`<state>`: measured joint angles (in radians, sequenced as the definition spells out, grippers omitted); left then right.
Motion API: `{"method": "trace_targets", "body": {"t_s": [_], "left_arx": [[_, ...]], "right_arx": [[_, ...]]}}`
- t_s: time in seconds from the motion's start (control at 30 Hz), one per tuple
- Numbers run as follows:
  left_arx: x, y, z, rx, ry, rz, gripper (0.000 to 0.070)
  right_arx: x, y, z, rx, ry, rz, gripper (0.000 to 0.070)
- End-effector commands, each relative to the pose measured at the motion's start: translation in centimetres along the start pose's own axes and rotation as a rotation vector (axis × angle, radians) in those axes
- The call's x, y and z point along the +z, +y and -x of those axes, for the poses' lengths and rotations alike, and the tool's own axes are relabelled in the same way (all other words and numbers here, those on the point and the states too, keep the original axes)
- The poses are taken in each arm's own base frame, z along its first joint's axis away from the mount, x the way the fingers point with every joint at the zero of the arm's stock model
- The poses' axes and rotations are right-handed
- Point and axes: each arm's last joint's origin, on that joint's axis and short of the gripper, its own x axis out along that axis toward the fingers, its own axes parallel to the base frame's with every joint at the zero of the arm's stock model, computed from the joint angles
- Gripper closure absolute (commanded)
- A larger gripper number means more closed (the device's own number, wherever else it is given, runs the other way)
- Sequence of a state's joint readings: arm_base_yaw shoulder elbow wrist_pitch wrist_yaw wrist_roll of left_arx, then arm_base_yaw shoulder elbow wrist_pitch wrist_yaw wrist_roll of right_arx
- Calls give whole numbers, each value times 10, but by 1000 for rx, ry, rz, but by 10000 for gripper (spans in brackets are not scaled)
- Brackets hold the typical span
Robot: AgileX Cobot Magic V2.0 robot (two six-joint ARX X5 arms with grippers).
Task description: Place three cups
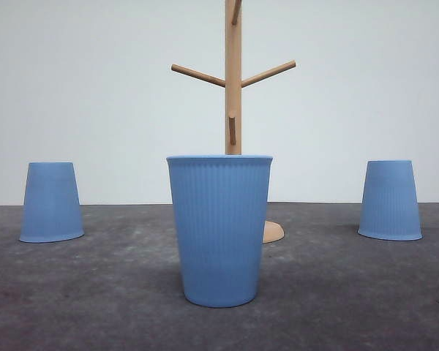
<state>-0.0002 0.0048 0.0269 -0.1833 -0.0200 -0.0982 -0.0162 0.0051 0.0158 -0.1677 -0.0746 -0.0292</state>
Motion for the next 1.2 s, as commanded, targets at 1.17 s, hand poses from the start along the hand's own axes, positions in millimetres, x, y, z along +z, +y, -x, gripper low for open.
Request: {"method": "trace_targets", "body": {"t_s": [1.17], "left_arx": [[-5,0,-1,0,18,-4,700]], "right_arx": [[0,0,0,2,-11,-21,684]]}}
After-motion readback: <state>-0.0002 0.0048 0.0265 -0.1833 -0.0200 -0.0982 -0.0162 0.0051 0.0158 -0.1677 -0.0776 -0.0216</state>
